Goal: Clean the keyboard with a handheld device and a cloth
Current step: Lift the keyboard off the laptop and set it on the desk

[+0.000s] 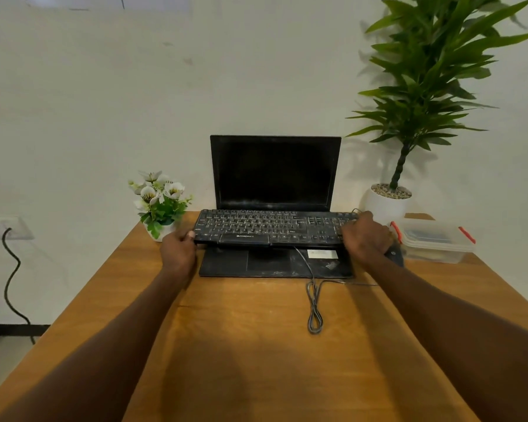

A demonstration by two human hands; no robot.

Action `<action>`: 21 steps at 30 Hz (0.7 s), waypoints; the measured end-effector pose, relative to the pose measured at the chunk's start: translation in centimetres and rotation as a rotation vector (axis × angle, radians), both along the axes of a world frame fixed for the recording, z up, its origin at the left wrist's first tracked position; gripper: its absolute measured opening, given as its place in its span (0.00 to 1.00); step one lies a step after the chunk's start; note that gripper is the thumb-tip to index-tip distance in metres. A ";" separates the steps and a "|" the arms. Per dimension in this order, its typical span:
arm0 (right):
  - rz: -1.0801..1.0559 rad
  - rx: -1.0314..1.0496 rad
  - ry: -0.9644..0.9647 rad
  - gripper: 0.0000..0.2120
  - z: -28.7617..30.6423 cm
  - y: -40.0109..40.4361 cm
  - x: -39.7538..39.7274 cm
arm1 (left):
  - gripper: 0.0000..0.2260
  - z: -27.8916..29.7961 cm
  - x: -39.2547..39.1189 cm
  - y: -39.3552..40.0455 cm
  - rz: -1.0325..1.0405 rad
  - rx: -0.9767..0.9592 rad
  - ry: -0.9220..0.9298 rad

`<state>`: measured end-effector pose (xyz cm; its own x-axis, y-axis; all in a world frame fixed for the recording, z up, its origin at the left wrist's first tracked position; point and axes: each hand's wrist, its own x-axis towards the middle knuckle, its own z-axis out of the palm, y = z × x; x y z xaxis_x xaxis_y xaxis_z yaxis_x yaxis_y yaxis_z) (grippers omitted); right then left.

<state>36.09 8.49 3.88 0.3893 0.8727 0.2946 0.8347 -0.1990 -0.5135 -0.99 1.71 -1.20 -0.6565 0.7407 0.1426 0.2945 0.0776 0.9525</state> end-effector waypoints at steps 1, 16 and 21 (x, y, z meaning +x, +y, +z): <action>-0.003 0.036 0.002 0.14 0.4 -0.9 0.2 | 0.12 0.3 0.4 -0.9 -0.006 0.031 0.005; -0.002 0.253 0.363 0.12 -2.2 -22.6 3.1 | 0.12 0.3 2.4 -23.0 -0.030 -0.077 0.080; 0.055 0.253 0.340 0.15 -3.4 -26.4 3.5 | 0.12 -0.6 3.3 -27.7 -0.001 -0.122 0.193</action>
<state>39.54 -17.86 0.46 0.4561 0.8116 0.3651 0.6154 0.0088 -0.7882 2.36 -25.96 -1.76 -0.6253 0.7607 0.1745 0.4704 0.1889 0.8620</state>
